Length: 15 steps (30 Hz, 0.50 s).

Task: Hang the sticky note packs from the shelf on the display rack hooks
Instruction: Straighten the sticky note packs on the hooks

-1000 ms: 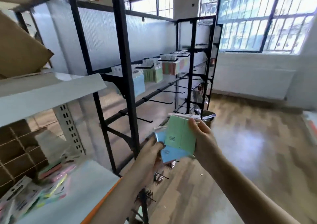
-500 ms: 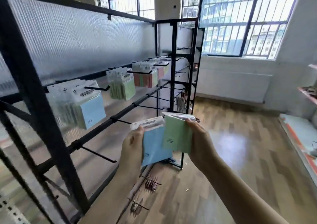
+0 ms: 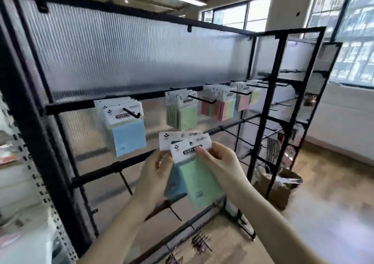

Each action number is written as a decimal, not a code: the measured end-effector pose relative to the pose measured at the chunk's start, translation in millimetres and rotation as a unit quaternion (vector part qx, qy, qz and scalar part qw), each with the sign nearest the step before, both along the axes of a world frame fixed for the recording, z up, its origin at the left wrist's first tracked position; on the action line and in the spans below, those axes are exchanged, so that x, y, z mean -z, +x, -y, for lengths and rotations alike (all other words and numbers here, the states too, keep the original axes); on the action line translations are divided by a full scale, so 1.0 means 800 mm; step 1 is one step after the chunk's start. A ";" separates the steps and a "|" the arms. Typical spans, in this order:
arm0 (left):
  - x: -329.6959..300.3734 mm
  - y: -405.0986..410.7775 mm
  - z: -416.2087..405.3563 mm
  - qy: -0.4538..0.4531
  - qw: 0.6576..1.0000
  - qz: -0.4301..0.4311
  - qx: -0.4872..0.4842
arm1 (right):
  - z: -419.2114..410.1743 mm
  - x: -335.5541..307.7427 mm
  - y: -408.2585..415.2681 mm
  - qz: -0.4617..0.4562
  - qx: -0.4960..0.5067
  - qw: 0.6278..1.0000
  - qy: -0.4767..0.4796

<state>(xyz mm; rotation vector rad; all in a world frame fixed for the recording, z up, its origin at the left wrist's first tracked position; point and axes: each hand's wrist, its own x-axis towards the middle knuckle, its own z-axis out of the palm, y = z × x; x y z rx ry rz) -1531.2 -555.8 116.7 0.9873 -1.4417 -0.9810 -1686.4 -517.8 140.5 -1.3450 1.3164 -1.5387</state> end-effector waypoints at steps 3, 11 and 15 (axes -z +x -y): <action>-0.013 0.007 -0.003 -0.003 0.998 -0.023 -0.058 | 0.016 -0.005 0.010 0.020 -0.061 0.997 -0.051; -0.064 0.039 -0.010 -0.110 0.974 -0.039 -0.194 | 0.057 -0.027 0.051 0.032 -0.165 0.979 -0.118; -0.083 0.050 0.011 -0.142 0.965 -0.057 -0.212 | 0.084 -0.039 0.061 0.013 -0.187 0.973 -0.134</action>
